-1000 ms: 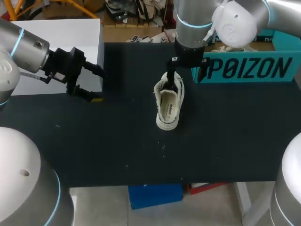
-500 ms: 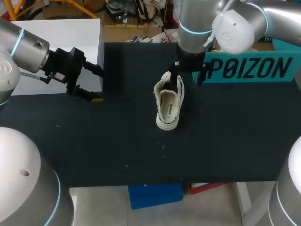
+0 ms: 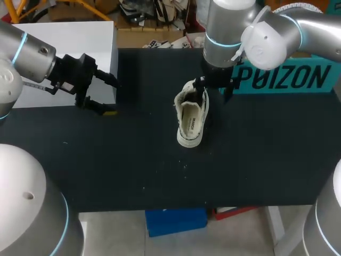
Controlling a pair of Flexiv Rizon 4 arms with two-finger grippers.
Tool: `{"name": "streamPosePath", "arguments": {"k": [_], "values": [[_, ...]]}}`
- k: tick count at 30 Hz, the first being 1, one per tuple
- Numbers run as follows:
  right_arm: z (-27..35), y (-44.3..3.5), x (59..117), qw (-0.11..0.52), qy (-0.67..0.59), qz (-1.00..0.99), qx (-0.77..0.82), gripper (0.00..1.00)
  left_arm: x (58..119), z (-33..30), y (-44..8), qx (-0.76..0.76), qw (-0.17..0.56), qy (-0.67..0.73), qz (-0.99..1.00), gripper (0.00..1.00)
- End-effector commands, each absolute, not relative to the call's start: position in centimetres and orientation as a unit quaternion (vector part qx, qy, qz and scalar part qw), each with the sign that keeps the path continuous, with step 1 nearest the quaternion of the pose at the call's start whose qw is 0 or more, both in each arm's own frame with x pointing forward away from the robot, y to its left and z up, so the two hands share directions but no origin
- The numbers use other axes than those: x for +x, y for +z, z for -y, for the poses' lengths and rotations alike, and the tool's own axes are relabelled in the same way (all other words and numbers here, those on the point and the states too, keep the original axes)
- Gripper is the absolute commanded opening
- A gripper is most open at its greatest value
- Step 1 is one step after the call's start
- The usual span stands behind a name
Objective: Take the shoe out of the shoebox, open the shoe tongue, remove and reinsert the insole, then place the shoe into the shoebox
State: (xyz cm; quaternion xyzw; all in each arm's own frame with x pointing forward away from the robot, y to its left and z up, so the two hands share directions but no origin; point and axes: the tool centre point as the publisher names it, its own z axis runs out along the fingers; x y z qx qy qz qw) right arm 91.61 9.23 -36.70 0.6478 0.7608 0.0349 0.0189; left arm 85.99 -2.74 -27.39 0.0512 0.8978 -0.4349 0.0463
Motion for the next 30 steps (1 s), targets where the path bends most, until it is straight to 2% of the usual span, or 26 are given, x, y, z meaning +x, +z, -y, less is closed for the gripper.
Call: {"name": "streamPosePath", "arguments": {"k": [1,3,10,15,17,18,19,20,21,30], "values": [[-9.7,-38.1,92.2,0.02,0.034,-0.764,0.644,0.84,85.9,2.8,-27.4,0.051,0.046,-0.432,-0.899,1.0],[-9.7,-38.5,92.3,0.021,0.034,-0.765,0.642,0.85,85.9,2.8,-27.4,0.051,0.046,-0.432,-0.899,1.0],[-9.7,-40.0,92.5,0.015,0.029,-0.77,0.637,0.79,85.9,2.8,-27.4,0.051,0.046,-0.432,-0.899,1.0],[-10.0,-40.9,92.4,0.006,0.025,-0.774,0.632,0.7,85.9,2.8,-27.4,0.051,0.046,-0.432,-0.899,1.0],[-10.0,-41.4,92.3,0.004,0.023,-0.775,0.632,0.62,85.9,2.8,-27.4,0.051,0.046,-0.432,-0.899,1.0],[-10.0,-41.4,92.3,0.002,0.022,-0.774,0.632,0.5,85.9,2.8,-27.4,0.051,0.046,-0.432,-0.899,1.0],[-10.0,-41.5,92.3,0.002,0.021,-0.774,0.633,0.44,85.9,2.8,-27.4,0.051,0.046,-0.432,-0.899,1.0],[-10.0,-41.5,92.3,0.0,0.02,-0.774,0.633,0.29,85.9,2.8,-27.4,0.051,0.046,-0.432,-0.899,1.0],[-10.1,-41.5,92.3,0.0,0.019,-0.773,0.634,0.01,85.9,2.8,-27.4,0.051,0.046,-0.432,-0.899,1.0],[-10.7,-39.7,92.5,-0.004,0.021,-0.772,0.635,0.0,85.9,2.8,-27.4,0.051,0.046,-0.432,-0.899,1.0]]}}
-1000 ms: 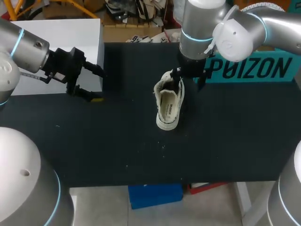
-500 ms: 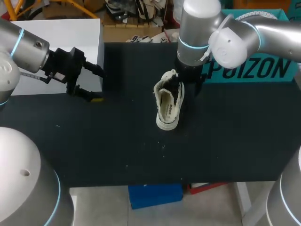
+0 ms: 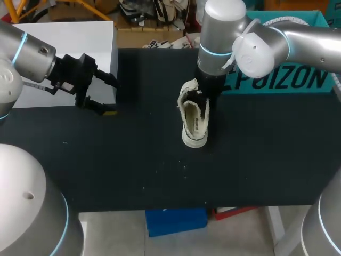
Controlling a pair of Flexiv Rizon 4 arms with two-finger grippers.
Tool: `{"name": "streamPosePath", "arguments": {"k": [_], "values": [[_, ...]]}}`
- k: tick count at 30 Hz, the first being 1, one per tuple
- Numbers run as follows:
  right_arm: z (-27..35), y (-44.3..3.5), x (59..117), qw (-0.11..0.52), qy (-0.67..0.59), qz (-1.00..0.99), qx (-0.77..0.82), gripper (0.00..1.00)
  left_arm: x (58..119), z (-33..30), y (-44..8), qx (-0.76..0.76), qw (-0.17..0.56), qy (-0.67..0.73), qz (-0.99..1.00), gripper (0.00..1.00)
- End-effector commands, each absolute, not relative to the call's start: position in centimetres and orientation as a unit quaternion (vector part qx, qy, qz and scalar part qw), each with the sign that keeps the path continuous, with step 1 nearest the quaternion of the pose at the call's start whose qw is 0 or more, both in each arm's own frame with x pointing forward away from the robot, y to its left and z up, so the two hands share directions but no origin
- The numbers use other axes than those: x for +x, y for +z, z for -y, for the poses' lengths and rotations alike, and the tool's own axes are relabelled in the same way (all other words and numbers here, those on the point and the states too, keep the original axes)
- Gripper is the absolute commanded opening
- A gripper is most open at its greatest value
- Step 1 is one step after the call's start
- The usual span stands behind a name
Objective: Take the shoe out of the shoebox, open the shoe tongue, remove and reinsert the insole, then place the shoe into the shoebox
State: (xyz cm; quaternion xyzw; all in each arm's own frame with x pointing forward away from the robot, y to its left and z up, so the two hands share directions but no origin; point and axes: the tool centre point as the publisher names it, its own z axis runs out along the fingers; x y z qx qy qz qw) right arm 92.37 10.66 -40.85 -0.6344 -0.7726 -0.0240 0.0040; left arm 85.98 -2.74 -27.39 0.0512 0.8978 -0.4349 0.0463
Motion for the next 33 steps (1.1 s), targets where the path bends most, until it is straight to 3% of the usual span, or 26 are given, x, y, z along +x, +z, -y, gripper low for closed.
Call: {"name": "streamPosePath", "arguments": {"k": [1,11,20,26,33], "values": [[-10.6,-39.3,92.5,0.004,-0.017,0.772,-0.636,0.0,85.9,2.8,-27.4,0.051,0.046,-0.432,-0.899,1.0],[-9.1,-33.6,91.5,0.04,-0.006,0.769,-0.638,0.0,85.9,2.8,-27.4,0.051,0.046,-0.432,-0.899,1.0],[-7.1,-27.3,91.3,0.035,-0.025,0.783,-0.62,0.0,85.9,2.8,-27.4,0.051,0.046,-0.432,-0.899,1.0],[-5.3,-21.3,92.1,0.028,-0.065,0.873,-0.483,0.0,85.9,2.8,-27.4,0.051,0.046,-0.432,-0.899,1.0],[-2.4,-15.0,93.1,0.059,-0.002,0.974,-0.219,0.0,85.9,2.8,-27.4,0.051,0.046,-0.432,-0.899,1.0]]}}
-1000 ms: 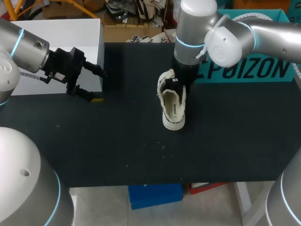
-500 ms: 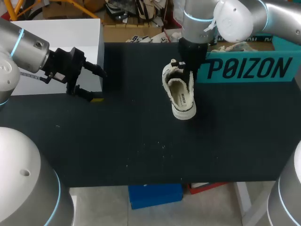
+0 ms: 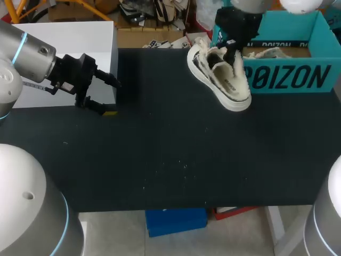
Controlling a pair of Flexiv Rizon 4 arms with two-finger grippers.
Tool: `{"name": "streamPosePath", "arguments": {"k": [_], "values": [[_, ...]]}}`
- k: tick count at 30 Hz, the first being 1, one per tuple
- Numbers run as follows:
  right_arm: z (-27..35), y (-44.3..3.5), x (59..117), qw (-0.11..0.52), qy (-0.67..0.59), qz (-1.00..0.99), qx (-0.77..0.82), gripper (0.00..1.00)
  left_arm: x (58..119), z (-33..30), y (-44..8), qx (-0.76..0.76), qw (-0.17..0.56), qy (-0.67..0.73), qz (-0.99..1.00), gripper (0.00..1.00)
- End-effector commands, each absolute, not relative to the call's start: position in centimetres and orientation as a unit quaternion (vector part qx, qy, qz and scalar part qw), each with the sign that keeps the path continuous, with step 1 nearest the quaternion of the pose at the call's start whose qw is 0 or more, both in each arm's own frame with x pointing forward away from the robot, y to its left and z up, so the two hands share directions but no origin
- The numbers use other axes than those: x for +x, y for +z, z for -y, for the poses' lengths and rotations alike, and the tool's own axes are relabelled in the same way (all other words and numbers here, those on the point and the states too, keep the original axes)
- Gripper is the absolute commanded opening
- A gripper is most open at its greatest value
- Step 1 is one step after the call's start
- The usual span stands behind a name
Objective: Take the shoe out of the shoebox, open the shoe tongue, remove and reinsert the insole, then place the shoe into the shoebox
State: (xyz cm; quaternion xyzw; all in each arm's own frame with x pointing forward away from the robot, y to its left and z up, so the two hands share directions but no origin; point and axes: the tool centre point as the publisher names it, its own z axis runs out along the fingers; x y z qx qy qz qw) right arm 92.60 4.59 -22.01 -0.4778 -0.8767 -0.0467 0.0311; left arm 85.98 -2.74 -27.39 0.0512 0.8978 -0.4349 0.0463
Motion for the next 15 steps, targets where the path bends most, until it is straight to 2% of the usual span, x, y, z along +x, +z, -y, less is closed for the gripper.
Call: {"name": "streamPosePath", "arguments": {"k": [1,6,8,15], "values": [[-2.2,-14.2,93.4,0.067,0.005,0.985,-0.16,0.0,85.9,2.8,-27.4,0.051,0.046,-0.432,-0.899,1.0],[-1.5,-11.8,94.2,0.085,0.075,0.988,0.101,0.0,85.9,2.8,-27.4,0.051,0.046,-0.432,-0.899,1.0],[-0.9,-11.7,94.3,0.087,0.119,0.981,0.127,0.0,85.9,2.8,-27.4,0.051,0.046,-0.432,-0.899,1.0],[-0.9,-11.7,94.3,0.092,0.138,0.968,0.19,0.0,85.9,2.8,-27.4,0.051,0.046,-0.432,-0.899,1.0]]}}
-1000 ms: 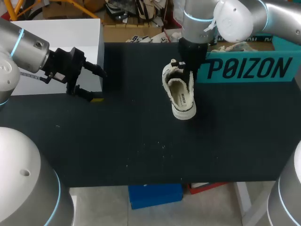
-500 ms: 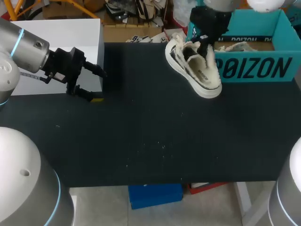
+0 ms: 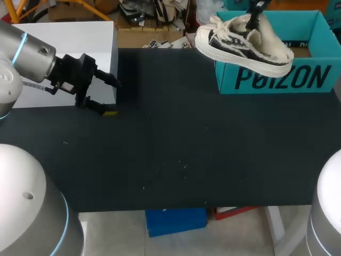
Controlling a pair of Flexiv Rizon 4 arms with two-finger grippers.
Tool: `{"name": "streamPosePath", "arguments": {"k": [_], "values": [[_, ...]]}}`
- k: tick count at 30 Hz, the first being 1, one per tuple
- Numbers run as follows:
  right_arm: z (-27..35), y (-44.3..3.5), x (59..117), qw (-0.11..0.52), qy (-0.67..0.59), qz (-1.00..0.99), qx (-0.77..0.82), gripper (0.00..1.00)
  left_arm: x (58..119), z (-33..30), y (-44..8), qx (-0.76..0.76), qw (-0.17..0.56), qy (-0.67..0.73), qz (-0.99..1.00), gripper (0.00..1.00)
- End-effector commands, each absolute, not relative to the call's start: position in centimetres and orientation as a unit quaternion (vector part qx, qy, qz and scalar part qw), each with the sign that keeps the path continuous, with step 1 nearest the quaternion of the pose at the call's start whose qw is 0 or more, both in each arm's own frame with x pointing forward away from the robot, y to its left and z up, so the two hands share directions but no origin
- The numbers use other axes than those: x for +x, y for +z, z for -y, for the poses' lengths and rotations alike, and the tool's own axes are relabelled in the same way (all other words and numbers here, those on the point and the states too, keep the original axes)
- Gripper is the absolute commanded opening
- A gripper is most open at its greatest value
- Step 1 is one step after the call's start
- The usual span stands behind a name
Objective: Take the shoe out of the shoebox, open the shoe tongue, remove and reinsert the insole, then place the shoe into the shoebox
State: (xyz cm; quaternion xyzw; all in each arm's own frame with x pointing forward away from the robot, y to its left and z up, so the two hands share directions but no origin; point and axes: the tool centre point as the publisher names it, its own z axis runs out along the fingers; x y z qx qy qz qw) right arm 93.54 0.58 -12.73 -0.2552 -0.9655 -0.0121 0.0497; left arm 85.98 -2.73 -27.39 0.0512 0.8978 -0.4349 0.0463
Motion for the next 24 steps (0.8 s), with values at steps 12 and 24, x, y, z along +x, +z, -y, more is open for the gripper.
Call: {"name": "streamPosePath", "arguments": {"k": [12,24], "values": [[-0.9,-11.7,94.3,0.092,0.138,0.968,0.19,0.0,85.9,2.8,-27.4,0.051,0.046,-0.432,-0.899,1.0],[0.6,-11.8,100.4,0.108,0.168,0.96,0.198,0.0,85.9,2.8,-27.4,0.051,0.046,-0.432,-0.899,1.0]]}}
